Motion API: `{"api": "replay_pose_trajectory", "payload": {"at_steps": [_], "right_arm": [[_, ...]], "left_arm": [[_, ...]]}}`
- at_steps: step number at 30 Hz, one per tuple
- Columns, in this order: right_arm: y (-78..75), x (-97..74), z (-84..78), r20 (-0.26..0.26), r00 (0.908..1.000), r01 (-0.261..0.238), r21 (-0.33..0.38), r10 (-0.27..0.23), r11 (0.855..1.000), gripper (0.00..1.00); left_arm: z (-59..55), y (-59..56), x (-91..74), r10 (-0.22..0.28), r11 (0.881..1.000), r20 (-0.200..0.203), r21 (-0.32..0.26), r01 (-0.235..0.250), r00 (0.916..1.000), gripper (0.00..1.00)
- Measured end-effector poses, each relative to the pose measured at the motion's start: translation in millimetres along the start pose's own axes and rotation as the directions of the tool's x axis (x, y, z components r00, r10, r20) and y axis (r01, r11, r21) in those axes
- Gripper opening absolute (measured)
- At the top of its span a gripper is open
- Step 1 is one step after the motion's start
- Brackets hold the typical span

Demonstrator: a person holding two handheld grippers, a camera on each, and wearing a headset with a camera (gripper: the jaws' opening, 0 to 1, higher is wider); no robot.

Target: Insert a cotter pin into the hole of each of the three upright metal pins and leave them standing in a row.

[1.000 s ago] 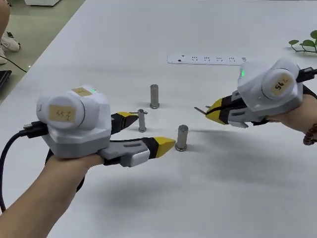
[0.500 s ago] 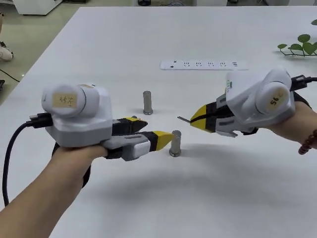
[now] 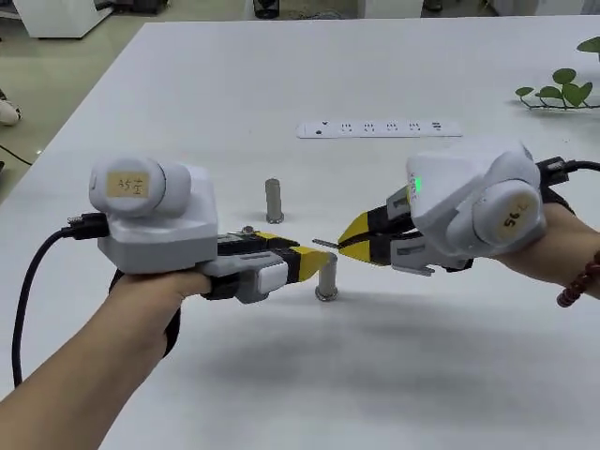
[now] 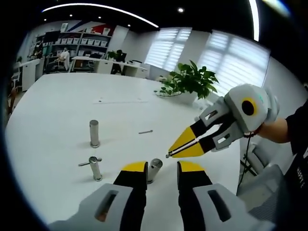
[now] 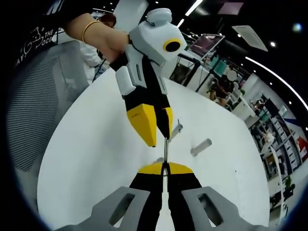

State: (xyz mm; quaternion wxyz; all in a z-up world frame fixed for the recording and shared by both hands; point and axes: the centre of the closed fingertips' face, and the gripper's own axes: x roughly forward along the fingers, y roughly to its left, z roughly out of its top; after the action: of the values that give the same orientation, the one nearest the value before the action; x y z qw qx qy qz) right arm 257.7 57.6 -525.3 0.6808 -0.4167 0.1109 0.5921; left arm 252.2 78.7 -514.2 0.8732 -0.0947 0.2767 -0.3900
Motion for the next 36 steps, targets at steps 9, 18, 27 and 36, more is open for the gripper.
{"api": "replay_pose_trajectory", "payload": {"at_steps": [9,18,27,36], "right_arm": [[3.5,0.1,7.7,0.003,1.0,-0.001,-0.034,0.001,0.999,0.0],[4.4,0.6,12.7,0.008,1.0,-0.001,-0.047,0.001,0.999,0.0],[6.3,0.7,14.0,0.002,1.0,-0.003,-0.063,0.003,0.998,0.0],[5.3,-1.8,15.9,0.011,0.9999,0.004,-0.031,-0.004,1.0,0.0]], "left_arm": [[4.4,-7.0,1.6,-0.04,0.999,0.019,-0.022,0.04,0.999,0.11],[4.0,-9.4,2.7,-0.05,0.999,0.024,-0.019,0.05,0.9985,0.03],[4.3,-8.9,3.1,-0.053,0.998,0.03,-0.016,0.053,0.9982,0.0],[8.2,-13.7,2.1,-0.069,0.995,0.045,0.081,0.066,0.9966,0.0]]}}
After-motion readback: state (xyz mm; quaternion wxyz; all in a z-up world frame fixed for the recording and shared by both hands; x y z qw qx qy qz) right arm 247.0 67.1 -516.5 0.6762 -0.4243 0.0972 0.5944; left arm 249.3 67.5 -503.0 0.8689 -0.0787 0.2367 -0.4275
